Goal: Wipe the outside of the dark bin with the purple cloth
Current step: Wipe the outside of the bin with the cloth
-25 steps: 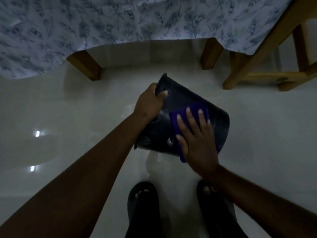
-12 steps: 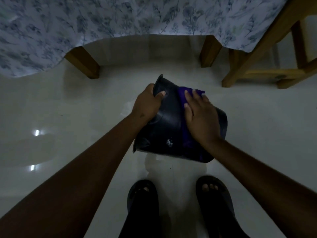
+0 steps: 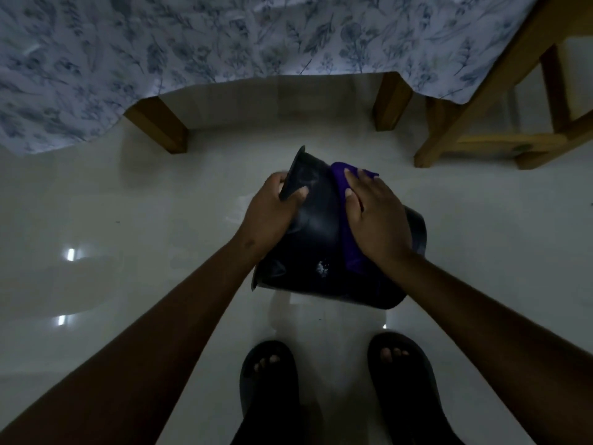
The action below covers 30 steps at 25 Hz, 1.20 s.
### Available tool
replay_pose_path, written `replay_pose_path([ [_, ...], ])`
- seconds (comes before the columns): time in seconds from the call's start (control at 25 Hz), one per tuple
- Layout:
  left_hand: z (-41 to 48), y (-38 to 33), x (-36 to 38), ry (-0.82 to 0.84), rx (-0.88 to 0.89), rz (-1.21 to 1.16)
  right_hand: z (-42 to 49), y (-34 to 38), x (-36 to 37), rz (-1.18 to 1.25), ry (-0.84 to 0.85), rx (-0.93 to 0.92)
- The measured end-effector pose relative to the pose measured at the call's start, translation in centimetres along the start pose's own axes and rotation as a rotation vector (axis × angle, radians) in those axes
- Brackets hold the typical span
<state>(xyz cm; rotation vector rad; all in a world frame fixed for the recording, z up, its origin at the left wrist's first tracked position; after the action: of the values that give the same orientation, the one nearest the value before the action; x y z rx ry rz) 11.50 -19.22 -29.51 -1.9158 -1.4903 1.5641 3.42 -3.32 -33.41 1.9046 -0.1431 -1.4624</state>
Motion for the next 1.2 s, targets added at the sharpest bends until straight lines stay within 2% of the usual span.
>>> replay_pose_path([
  [0.08,-3.0,1.0,0.0,0.018,0.018,0.064,1.1,-1.1,-0.1,0.063,0.025,0.036],
  [0.2,-3.0,1.2,-0.6,-0.065,0.017,0.214,-2.0,-1.6,0.2,0.076,0.019,0.045],
  [0.4,1.4,-0.6,-0.2,-0.068,-0.050,0.314,-9.3,3.2,2.3,-0.099,0.024,-0.143],
  [0.48,1.9,-0.6,0.0,-0.027,-0.055,0.309,-5.9,3.2,1.9,-0.097,0.049,-0.150],
  [0.56,2.1,-0.4,-0.3,-0.036,-0.057,0.307,-1.9,0.9,0.9,-0.015,0.044,-0.014],
  [0.64,1.7,0.1,-0.4,-0.078,-0.049,0.302,-2.2,-1.4,0.0,0.009,-0.012,0.107],
  [0.68,1.5,0.4,-0.3,-0.094,-0.052,0.280,-4.2,-1.4,0.1,-0.035,-0.039,0.104],
  [0.8,1.5,0.7,-0.1,-0.107,-0.071,0.255,-10.6,2.0,1.9,-0.135,0.023,-0.063],
  [0.88,1.7,0.5,-0.1,-0.108,-0.082,0.268,-8.3,2.5,2.0,-0.135,0.055,-0.135],
  [1.0,1.6,1.1,-0.1,-0.114,-0.138,0.247,-2.5,0.7,0.9,-0.072,0.047,0.006],
  [1.08,1.3,1.5,-0.1,-0.121,-0.160,0.233,-3.8,0.0,0.9,-0.059,0.000,0.079],
  [1.2,1.6,1.5,0.0,-0.136,-0.160,0.243,-10.3,2.9,2.4,-0.119,0.025,-0.047],
])
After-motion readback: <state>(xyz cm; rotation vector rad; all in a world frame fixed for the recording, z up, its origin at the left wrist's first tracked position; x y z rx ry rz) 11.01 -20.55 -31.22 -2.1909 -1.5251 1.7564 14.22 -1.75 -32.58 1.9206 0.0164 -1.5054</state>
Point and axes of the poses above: each hand's wrist, its own z-axis towards the middle knuckle, its own x-axis out of the palm, y = z × x, the point moved 7 cm from there along z, towards the middle knuckle, and after that the axes turned 8 degrees about z, right-handed, at the moved point
